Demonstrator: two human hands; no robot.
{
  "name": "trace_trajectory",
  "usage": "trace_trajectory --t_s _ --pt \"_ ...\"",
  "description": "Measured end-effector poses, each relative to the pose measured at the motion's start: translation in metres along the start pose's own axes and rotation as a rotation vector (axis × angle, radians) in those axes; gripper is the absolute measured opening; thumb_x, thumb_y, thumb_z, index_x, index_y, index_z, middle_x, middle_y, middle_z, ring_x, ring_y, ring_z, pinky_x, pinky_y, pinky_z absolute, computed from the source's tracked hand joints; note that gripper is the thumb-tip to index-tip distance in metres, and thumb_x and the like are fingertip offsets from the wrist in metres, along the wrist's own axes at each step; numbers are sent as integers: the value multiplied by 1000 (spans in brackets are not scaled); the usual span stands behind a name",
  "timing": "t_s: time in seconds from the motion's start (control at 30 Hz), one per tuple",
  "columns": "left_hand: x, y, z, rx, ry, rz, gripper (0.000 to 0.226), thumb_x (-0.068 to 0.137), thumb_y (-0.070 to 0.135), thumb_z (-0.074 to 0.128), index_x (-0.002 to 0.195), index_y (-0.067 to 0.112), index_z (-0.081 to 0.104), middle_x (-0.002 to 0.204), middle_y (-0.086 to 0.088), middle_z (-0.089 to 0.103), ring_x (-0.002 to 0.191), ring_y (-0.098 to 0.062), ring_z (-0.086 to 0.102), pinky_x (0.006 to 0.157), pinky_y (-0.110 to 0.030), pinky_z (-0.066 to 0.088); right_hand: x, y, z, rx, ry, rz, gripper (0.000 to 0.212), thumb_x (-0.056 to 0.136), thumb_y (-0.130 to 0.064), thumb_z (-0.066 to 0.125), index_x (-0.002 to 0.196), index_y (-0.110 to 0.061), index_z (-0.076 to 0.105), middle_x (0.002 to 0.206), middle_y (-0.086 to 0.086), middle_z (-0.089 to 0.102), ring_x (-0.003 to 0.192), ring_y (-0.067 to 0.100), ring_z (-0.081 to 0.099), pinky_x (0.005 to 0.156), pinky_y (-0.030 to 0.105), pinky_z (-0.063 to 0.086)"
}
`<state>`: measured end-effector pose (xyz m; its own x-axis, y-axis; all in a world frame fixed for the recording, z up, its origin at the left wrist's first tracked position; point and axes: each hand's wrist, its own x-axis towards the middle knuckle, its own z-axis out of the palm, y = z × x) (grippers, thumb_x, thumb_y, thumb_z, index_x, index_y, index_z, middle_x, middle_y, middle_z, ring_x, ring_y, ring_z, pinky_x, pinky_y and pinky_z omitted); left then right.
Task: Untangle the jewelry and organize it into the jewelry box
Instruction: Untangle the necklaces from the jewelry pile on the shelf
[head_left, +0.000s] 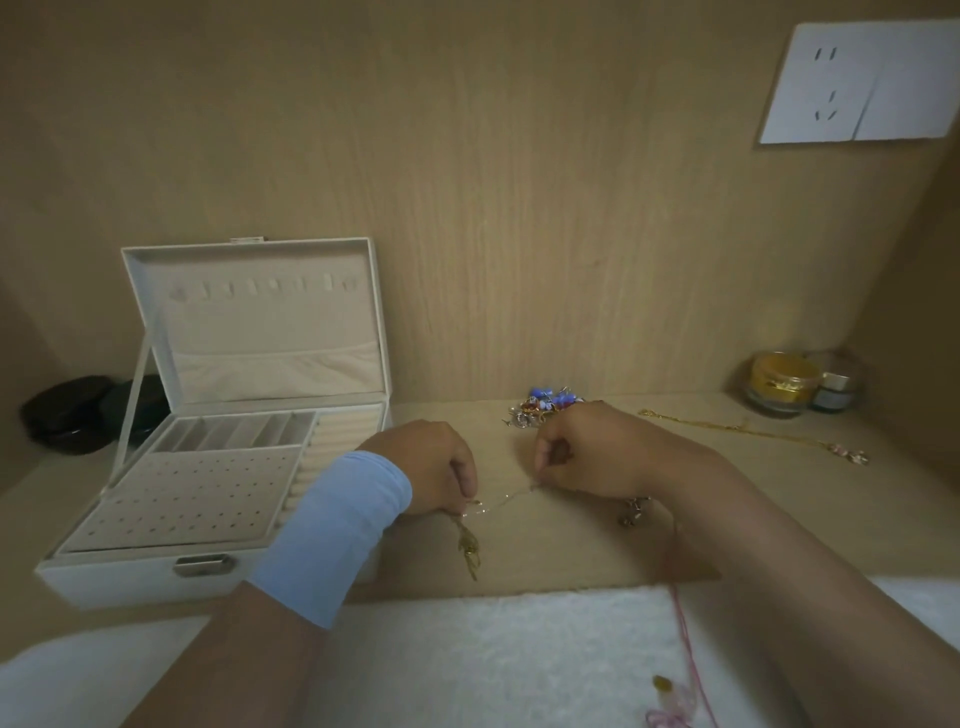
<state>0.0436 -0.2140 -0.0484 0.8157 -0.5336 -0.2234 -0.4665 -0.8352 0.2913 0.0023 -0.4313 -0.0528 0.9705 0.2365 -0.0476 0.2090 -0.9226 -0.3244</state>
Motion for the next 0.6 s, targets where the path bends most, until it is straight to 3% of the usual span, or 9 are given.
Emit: trace_trajectory --t_s 0.1,0.2,0.27,0.33,0.4,0.47,0.53,0.6 --pt "1 -4 0 10 -16 -4 21 79 16 71 93 32 72 81 18 66 89 -6 63 92 -29 52 1 4 0 -14 -21 21 14 86 -23 64 90 -28 76 81 -21 66 80 -5 58 72 16 41" --pt "4 0 3 -3 112 25 27 83 16 61 98 35 71 96 17 67 98 -10 62 95 -31 50 0 4 -2 24 -11 -3 15 86 -21 65 89 -28 77 81 -22 69 77 -9 59 72 11 40" --pt "8 8 9 -102 175 79 28 86 18 60 108 32 70 104 14 66 102 -11 62 98 -31 48 0 1 -5 193 41 -17 14 89 -15 66 89 -25 76 72 -20 65 60 -11 58 60 6 40" --pt "12 18 17 -245 167 130 28 87 23 64 115 25 67 110 8 68 103 -13 63 98 -34 48 0 -4 -9 446 90 9 17 92 -8 63 89 -19 75 65 -14 63 49 -2 54 51 17 45" --pt "15 24 22 -430 111 159 33 84 29 67 115 21 65 106 4 71 100 -15 66 96 -36 50 -1 -9 -12 622 138 11 20 94 -3 60 88 -16 74 67 -7 66 54 8 55 52 26 47" --pt "16 24 23 -621 41 157 33 85 29 68 115 19 65 100 1 73 95 -18 69 86 -31 55 0 -12 -14 720 201 9 20 94 -1 58 89 -13 73 72 3 68 57 10 59 54 27 48" --pt "13 24 20 -771 -7 147 17 91 17 66 107 17 66 93 -1 74 83 -18 69 75 -26 55 1 -15 -16 840 267 55 22 96 1 54 89 -11 71 69 4 66 58 13 61 54 28 48" --pt "10 23 14 -827 9 160 9 94 10 61 98 14 68 83 -1 73 75 -18 65 77 -34 55 2 -16 -18 944 319 94 26 96 3 49 89 -10 70 67 2 64 57 17 61 53 30 47"
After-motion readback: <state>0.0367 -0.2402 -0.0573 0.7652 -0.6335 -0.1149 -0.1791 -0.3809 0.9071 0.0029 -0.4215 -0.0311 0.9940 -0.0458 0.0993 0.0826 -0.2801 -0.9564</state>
